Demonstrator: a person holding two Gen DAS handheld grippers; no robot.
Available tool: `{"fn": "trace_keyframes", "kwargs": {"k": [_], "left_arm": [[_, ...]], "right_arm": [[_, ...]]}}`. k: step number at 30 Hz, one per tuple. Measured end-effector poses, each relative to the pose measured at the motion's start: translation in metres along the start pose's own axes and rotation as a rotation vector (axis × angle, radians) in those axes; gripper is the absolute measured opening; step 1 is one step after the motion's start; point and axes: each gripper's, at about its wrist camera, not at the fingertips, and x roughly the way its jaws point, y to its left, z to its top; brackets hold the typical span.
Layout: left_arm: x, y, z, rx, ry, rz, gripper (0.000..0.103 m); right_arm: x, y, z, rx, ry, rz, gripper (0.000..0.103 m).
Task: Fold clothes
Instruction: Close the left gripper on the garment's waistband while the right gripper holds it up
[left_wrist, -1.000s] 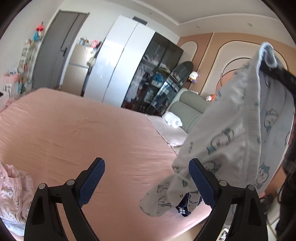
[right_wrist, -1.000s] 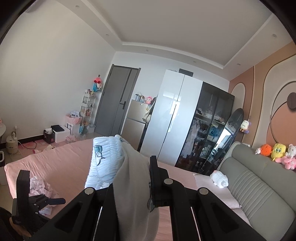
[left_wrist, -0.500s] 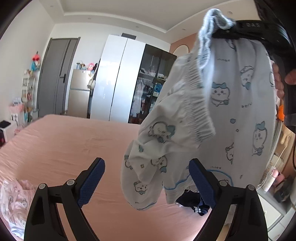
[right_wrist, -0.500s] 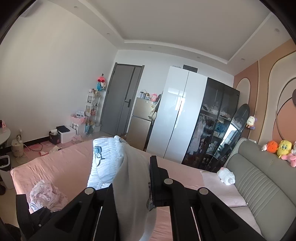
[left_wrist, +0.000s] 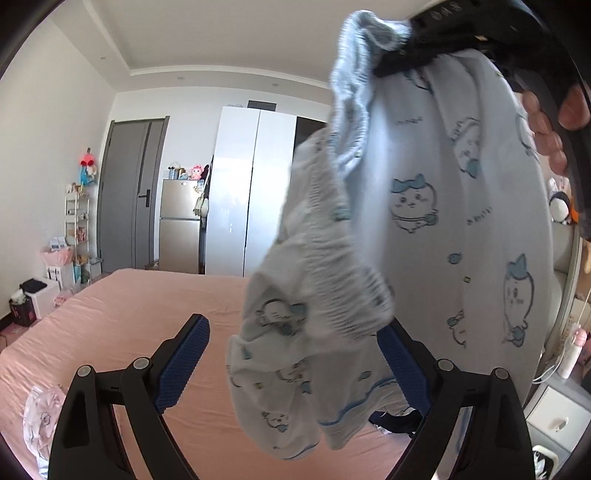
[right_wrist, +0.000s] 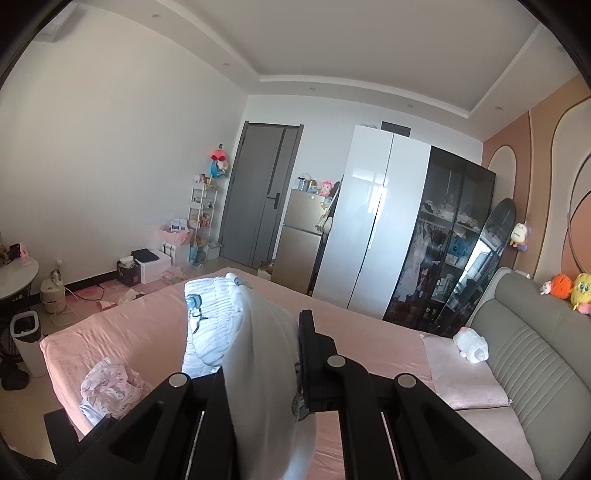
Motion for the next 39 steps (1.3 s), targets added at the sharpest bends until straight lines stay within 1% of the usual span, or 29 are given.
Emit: {"fn": "trace_keyframes", "kwargs": {"k": [2, 3, 5, 6, 8, 11, 13, 17, 22, 23, 24, 25, 26, 28, 30, 32, 36, 39], "left_arm": [[-0.003, -0.009, 0.001, 0.037, -0.025, 0.017, 0.093], [-0.005, -0.014, 0.002, 0.062, -0.039, 0.04, 0.093], [-0.007, -0.022, 0.002, 0.129, -0.072, 0.144, 0.093], [-0.008, -0.025, 0.001, 0.16, -0.089, 0.184, 0.093], [-0.007, -0.024, 0.001, 0.189, -0.097, 0.213, 0.093], [-0.005, -0.014, 0.004, 0.164, -0.086, 0.208, 0.093], [-0.004, -0.011, 0.007, 0.167, -0.088, 0.241, 0.093], [0.001, -0.002, 0.013, 0.165, -0.067, 0.237, 0.093], [0.0, 0.0, 0.015, 0.177, -0.077, 0.196, 0.092], [0.0, 0.0, 0.014, 0.181, -0.077, 0.185, 0.09], [0.0, -0.001, 0.013, 0.188, -0.072, 0.175, 0.08], [0.002, -0.003, 0.012, 0.192, -0.058, 0.165, 0.063], [0.005, -0.003, 0.011, 0.188, -0.036, 0.17, 0.057], [0.012, -0.001, 0.008, 0.168, 0.0, 0.154, 0.032], [0.017, 0.001, 0.006, 0.156, 0.021, 0.155, 0.025], [0.02, 0.003, 0.007, 0.162, 0.035, 0.156, 0.022], [0.024, 0.016, 0.015, 0.111, 0.057, 0.123, 0.012], [0.028, 0.024, 0.02, 0.071, 0.08, 0.094, 0.009]], "right_arm": [[0.001, 0.003, -0.001, -0.001, 0.003, 0.006, 0.004], [0.002, 0.004, -0.002, -0.002, 0.005, 0.009, 0.004], [0.001, 0.007, -0.003, -0.005, 0.006, 0.019, 0.004], [0.001, 0.007, -0.005, -0.007, 0.007, 0.021, 0.004], [-0.001, 0.008, -0.007, -0.009, 0.01, 0.026, 0.004], [-0.003, 0.005, -0.009, 0.007, 0.011, 0.033, 0.004], [-0.004, 0.0, -0.01, 0.036, 0.017, 0.045, 0.004], [-0.004, -0.002, -0.014, 0.05, 0.021, 0.048, 0.004], [-0.001, -0.005, -0.019, 0.065, 0.029, 0.057, 0.004], [0.0, -0.007, -0.02, 0.072, 0.029, 0.058, 0.004], [0.0, -0.008, -0.021, 0.074, 0.031, 0.061, 0.004], [0.001, -0.009, -0.022, 0.077, 0.03, 0.06, 0.004], [0.001, -0.009, -0.022, 0.08, 0.03, 0.059, 0.004], [0.001, -0.011, -0.024, 0.081, 0.033, 0.061, 0.004], [0.002, -0.013, -0.025, 0.084, 0.036, 0.058, 0.004], [0.003, -0.015, -0.027, 0.086, 0.041, 0.057, 0.004], [0.007, -0.021, -0.036, 0.096, 0.056, 0.058, 0.004], [0.01, -0.028, -0.046, 0.12, 0.069, 0.061, 0.004]]}}
